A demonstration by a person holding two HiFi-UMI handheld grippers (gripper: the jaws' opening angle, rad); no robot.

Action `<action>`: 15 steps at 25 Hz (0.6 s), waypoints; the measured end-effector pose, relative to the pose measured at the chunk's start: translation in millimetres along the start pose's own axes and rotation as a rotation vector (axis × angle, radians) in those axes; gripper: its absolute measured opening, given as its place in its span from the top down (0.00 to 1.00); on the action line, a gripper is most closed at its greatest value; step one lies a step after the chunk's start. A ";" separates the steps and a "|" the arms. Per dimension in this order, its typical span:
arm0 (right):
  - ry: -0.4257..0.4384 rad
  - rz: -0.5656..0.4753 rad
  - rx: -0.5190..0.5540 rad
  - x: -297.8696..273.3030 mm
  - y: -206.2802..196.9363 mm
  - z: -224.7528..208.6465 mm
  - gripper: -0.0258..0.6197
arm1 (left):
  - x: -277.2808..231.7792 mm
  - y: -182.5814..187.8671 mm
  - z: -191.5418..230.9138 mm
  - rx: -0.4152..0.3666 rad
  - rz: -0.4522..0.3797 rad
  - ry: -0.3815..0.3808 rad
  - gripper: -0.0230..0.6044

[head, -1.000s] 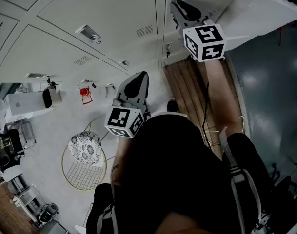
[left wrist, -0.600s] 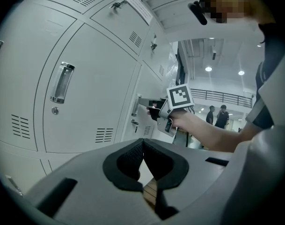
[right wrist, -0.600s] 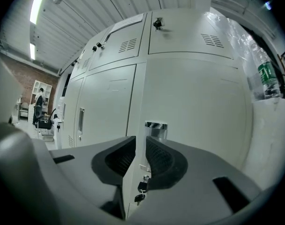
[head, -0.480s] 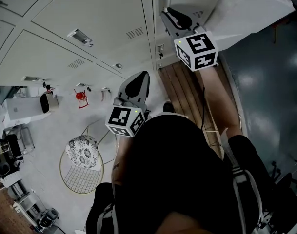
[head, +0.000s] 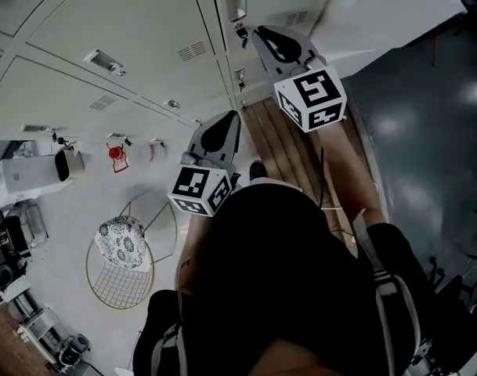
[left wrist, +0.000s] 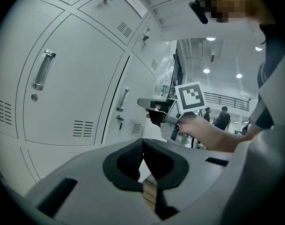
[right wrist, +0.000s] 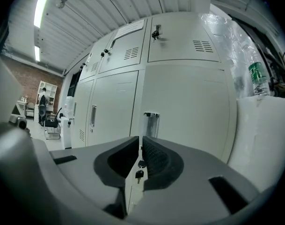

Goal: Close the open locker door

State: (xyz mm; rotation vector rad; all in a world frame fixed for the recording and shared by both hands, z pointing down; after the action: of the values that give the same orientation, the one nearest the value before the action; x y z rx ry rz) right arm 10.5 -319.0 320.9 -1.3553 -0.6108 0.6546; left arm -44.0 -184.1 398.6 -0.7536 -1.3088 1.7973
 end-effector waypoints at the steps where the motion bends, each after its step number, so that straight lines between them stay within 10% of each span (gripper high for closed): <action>1: -0.001 0.000 -0.003 3.6 -1.5 -1.3 0.93 | -1.3 -1.8 -2.1 0.001 0.002 0.002 0.94; 15: 0.004 0.022 -0.053 32.7 -19.0 18.9 0.96 | 12.2 -5.7 -2.1 0.015 -0.003 0.023 0.94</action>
State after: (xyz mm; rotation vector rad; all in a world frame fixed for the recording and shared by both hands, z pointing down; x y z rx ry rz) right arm 20.3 -284.1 342.8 -1.4142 -0.6144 0.6578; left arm -47.3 -171.7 403.2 -0.7617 -1.2793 1.7896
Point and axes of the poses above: the fingertips, and each gripper's own axes: x backward along the fingers, z to its left, y out of its top, the point moved 1 cm from there along x, backward along the fingers, and after that the axes turned 9 degrees about -z, right-handed, at the moved point
